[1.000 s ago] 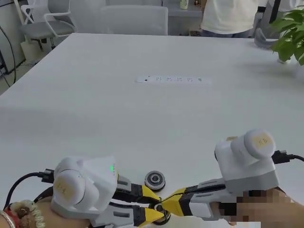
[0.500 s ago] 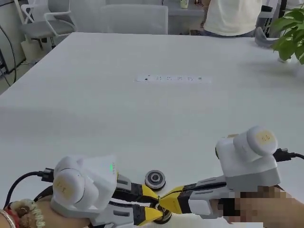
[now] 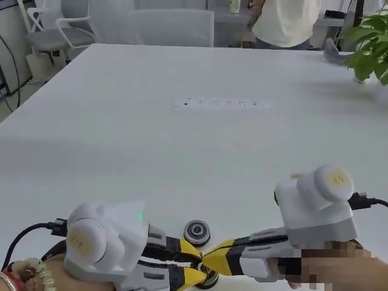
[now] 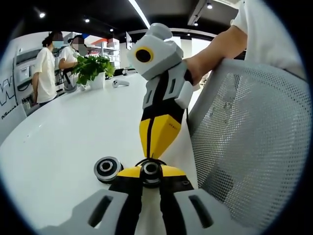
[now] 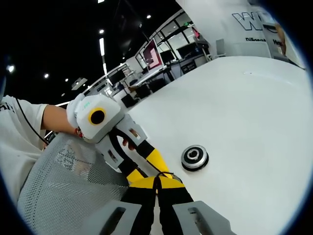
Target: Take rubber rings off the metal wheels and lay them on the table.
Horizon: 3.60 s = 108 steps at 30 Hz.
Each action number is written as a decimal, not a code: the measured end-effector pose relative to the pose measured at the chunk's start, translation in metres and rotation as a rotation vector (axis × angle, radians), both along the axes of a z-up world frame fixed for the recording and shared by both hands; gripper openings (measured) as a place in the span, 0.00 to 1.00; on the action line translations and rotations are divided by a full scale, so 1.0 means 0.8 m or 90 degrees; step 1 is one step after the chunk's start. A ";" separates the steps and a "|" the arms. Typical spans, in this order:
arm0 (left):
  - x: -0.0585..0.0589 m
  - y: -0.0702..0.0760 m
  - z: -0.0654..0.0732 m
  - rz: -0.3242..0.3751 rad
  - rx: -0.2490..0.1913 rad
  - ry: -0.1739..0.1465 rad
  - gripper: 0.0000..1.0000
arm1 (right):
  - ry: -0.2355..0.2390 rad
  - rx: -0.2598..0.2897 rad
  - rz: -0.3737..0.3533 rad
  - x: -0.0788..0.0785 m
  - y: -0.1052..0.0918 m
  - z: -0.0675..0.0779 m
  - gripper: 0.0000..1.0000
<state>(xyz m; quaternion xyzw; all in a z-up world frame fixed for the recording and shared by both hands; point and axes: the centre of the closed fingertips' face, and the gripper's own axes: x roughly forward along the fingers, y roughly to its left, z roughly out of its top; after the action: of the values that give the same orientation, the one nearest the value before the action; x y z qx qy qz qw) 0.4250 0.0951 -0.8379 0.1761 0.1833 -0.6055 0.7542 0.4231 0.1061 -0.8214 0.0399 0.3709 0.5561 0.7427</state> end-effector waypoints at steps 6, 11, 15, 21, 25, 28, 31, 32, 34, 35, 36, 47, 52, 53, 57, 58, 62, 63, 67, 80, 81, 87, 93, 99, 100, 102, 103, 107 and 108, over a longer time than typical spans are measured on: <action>0.000 -0.001 0.000 0.003 -0.001 0.005 0.07 | 0.029 -0.005 -0.030 0.007 -0.011 -0.008 0.00; 0.001 -0.001 0.000 0.005 0.008 0.012 0.08 | 0.029 -0.017 -0.034 0.007 -0.013 -0.013 0.00; 0.000 -0.001 0.000 0.008 0.008 0.022 0.09 | 0.036 -0.023 -0.043 0.009 -0.016 -0.017 0.00; 0.000 -0.001 0.001 0.013 0.012 0.043 0.09 | 0.037 -0.018 -0.045 0.009 -0.016 -0.014 0.00; -0.001 0.001 0.001 0.008 0.018 0.047 0.09 | 0.037 -0.018 -0.045 0.009 -0.017 -0.014 0.00; 0.001 0.004 0.004 0.010 0.019 0.055 0.10 | 0.038 -0.015 -0.046 0.009 -0.016 -0.014 0.00; 0.003 0.006 0.009 0.015 0.010 0.058 0.10 | 0.037 -0.009 -0.049 0.011 -0.016 -0.011 0.00; 0.004 0.006 0.011 0.017 0.008 0.058 0.10 | 0.037 -0.008 -0.050 0.011 -0.016 -0.010 0.00; 0.008 0.007 0.017 0.022 -0.002 0.055 0.10 | 0.038 -0.004 -0.053 0.012 -0.016 -0.009 0.00; 0.010 0.007 0.021 0.026 -0.007 0.051 0.10 | 0.038 -0.002 -0.056 0.013 -0.017 -0.008 0.00; 0.013 0.008 0.024 0.032 -0.011 0.047 0.11 | 0.038 -0.002 -0.057 0.013 -0.017 -0.008 0.00; 0.026 0.015 0.049 0.058 -0.046 0.024 0.20 | 0.039 0.003 -0.059 0.014 -0.017 -0.006 0.00; 0.022 0.014 0.052 0.045 -0.036 0.016 0.23 | 0.039 0.006 -0.060 0.015 -0.017 -0.005 0.00; 0.021 0.014 0.052 0.040 -0.034 0.013 0.24 | 0.037 0.005 -0.059 0.015 -0.017 -0.005 0.00; 0.017 0.014 0.057 0.028 -0.032 0.018 0.28 | 0.033 0.003 -0.059 0.016 -0.019 -0.004 0.00; 0.016 0.014 0.058 0.025 -0.033 0.017 0.30 | 0.032 0.003 -0.060 0.016 -0.019 -0.004 0.00; 0.016 0.013 0.070 0.016 -0.034 0.008 0.39 | 0.026 0.006 -0.062 0.017 -0.020 0.001 0.00; 0.016 0.013 0.072 0.015 -0.035 0.008 0.40 | 0.025 0.007 -0.064 0.018 -0.020 0.001 0.00; 0.015 0.015 0.090 0.008 -0.040 -0.002 0.42 | 0.022 0.012 -0.068 0.020 -0.021 0.005 0.00; 0.014 0.039 0.126 0.002 0.002 -0.041 0.50 | 0.018 0.030 -0.087 0.027 -0.025 0.014 0.00; 0.014 0.041 0.128 0.002 0.005 -0.045 0.51 | 0.017 0.033 -0.088 0.028 -0.025 0.015 0.00; 0.014 0.068 0.143 0.027 0.017 -0.066 0.56 | 0.018 0.039 -0.094 0.030 -0.026 0.017 0.00; 0.010 0.099 0.151 0.069 0.015 -0.072 0.60 | 0.018 0.042 -0.097 0.030 -0.026 0.018 0.00; 0.008 0.131 0.149 0.130 0.013 -0.069 0.64 | 0.018 0.046 -0.095 0.029 -0.025 0.019 0.00; 0.007 0.135 0.150 0.139 0.010 -0.070 0.65 | 0.018 0.046 -0.095 0.029 -0.025 0.019 0.00; 0.007 0.144 0.151 0.161 0.003 -0.069 0.66 | 0.020 0.045 -0.096 0.029 -0.027 0.018 0.00; 0.006 0.150 0.151 0.174 0.001 -0.067 0.67 | 0.021 0.046 -0.097 0.029 -0.027 0.018 0.00; 0.006 0.168 0.152 0.217 -0.010 -0.069 0.70 | 0.024 0.053 -0.104 0.032 -0.029 0.020 0.00; 0.005 0.172 0.151 0.225 -0.010 -0.067 0.70 | 0.024 0.055 -0.105 0.032 -0.029 0.020 0.00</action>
<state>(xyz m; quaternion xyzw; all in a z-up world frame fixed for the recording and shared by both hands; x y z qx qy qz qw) 0.4287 0.2326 -0.7172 0.1667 0.1669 -0.4551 0.8586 0.4489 0.0830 -0.8052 0.1130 0.3560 0.5075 0.7765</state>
